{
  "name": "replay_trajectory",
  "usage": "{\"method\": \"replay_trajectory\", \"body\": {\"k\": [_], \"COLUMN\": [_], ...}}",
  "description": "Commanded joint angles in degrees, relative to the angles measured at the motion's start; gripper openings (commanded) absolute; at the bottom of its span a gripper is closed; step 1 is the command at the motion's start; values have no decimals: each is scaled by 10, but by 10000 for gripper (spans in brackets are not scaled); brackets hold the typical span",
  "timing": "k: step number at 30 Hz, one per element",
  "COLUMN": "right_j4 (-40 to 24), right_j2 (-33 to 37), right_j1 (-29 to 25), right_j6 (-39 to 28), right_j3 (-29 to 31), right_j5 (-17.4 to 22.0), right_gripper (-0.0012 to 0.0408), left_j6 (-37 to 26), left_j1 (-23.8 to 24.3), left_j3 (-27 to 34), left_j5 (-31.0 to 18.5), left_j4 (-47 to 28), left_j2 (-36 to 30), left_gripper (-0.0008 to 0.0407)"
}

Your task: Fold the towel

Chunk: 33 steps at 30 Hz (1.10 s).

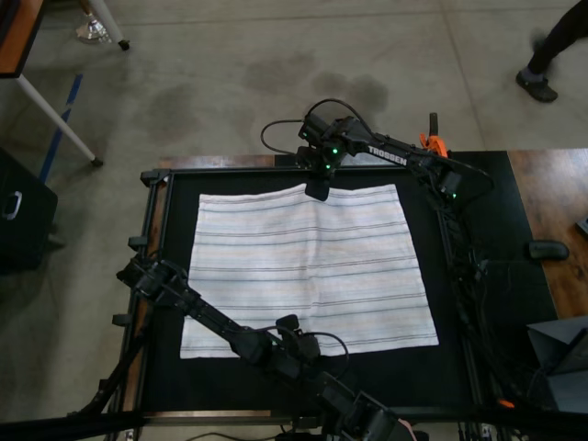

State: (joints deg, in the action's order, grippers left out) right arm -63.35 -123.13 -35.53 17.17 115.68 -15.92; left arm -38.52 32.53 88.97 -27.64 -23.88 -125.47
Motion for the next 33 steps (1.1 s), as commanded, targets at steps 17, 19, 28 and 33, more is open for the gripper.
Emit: {"method": "replay_trajectory", "body": {"k": [17, 19, 28, 33], "right_j4": [0, 2, -41, -83], "right_j2": [3, 3, 6, 6], "right_j1": [-2, -2, -1, 0], "right_j6": [-7, -10, -26, -39], "right_j3": [-9, -7, 59, 122], "right_j5": [0, 0, 0, 0], "right_gripper": [0, -1, 0, 0], "left_j6": [17, 17, 17, 21], "left_j1": [15, 17, 19, 19], "left_j3": [35, 45, 120, 186], "left_j5": [-8, -14, -29, -46], "left_j4": [-75, -102, -226, -305], "left_j2": [26, 35, 54, 61], "left_gripper": [-1, -1, -1, -1]}}
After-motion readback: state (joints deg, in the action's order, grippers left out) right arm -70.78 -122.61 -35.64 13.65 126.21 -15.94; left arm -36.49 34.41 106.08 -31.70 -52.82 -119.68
